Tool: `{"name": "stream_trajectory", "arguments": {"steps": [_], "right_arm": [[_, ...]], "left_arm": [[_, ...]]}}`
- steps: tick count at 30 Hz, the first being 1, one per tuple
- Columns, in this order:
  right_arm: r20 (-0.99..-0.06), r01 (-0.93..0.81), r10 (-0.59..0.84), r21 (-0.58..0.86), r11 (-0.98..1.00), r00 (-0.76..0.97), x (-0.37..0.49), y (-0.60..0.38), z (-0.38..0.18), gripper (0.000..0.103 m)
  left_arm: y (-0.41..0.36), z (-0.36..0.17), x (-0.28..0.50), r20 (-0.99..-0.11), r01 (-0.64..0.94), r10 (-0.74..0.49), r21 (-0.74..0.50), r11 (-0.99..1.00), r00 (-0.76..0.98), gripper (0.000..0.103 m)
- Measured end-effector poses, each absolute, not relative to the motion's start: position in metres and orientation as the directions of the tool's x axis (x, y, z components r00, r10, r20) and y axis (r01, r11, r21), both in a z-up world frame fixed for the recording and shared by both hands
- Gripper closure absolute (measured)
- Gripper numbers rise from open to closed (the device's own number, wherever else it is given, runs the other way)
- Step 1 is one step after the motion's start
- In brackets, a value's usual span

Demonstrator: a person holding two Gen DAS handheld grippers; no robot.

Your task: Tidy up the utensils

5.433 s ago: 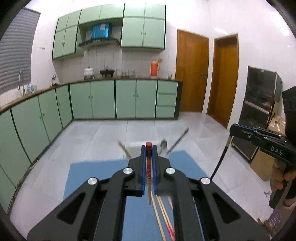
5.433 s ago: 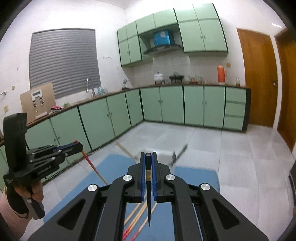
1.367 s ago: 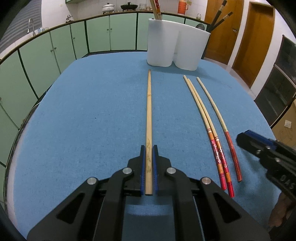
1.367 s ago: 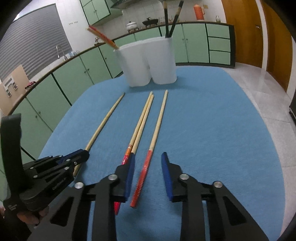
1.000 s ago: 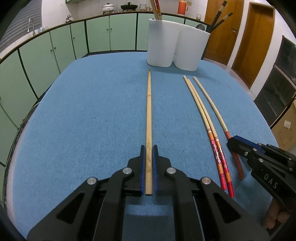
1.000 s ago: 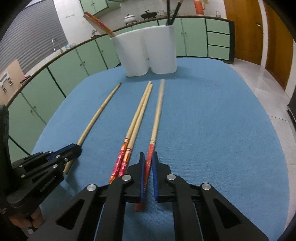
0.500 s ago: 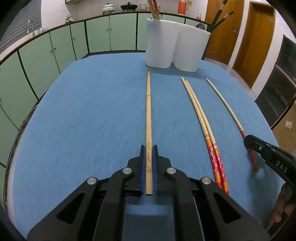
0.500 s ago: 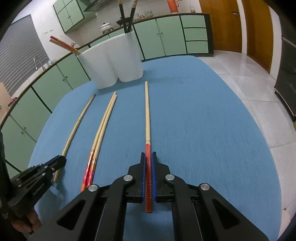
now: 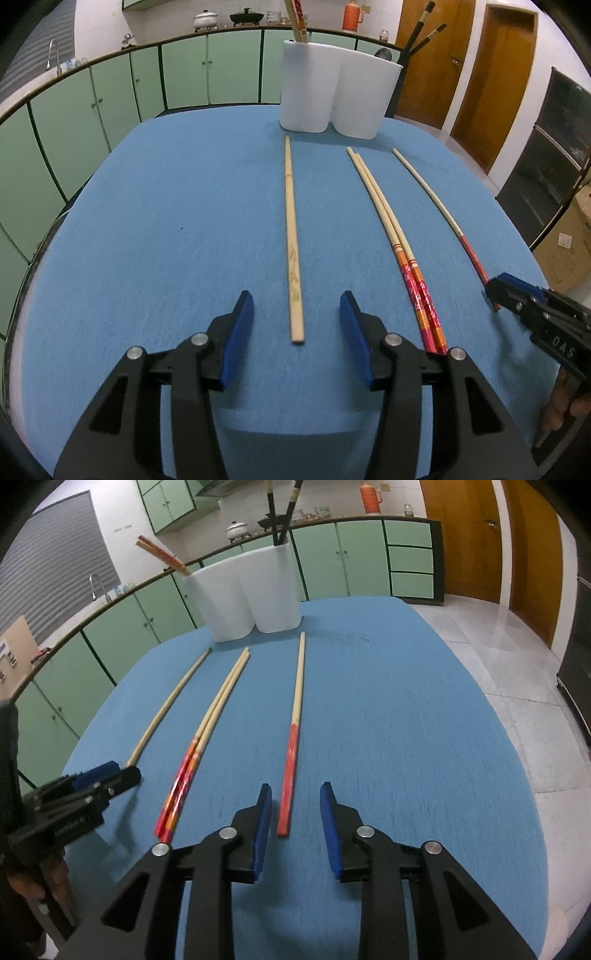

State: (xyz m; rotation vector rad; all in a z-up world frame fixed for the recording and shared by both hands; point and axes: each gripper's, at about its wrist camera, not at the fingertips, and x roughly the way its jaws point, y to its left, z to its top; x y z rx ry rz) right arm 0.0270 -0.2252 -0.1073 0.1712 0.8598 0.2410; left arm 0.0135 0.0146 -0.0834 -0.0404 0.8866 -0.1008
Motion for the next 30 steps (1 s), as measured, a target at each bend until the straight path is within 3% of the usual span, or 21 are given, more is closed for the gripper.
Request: {"name": "stream_trajectory", "arguments": {"steps": [17,23,26,30], "right_arm": [[-0.734,-0.173,0.237,0.163,0.971,0.637,0.020,-0.212,-0.107,0.079],[-0.736,-0.171,0.212,0.132,0.976,0.643,0.020,-0.207,-0.109,0.095],[-0.737,-0.172,0.209,0.127,0.977,0.643,0.020,-0.206,-0.109,0.096],[-0.737,-0.172,0.229,0.153,0.973,0.636,0.021,-0.212,-0.104,0.097]], "left_arm": [[0.011,-0.085,0.007,-0.775,0.069,-0.077,-0.043,0.997,0.627,0.059],[0.007,-0.085,0.007,-0.776,0.060,-0.053,-0.020,0.998,0.628,0.071],[0.005,-0.085,0.006,-0.775,0.066,-0.054,-0.016,0.998,0.629,0.096],[0.007,-0.082,0.005,-0.784,0.073,-0.073,-0.035,0.997,0.617,0.097]]}}
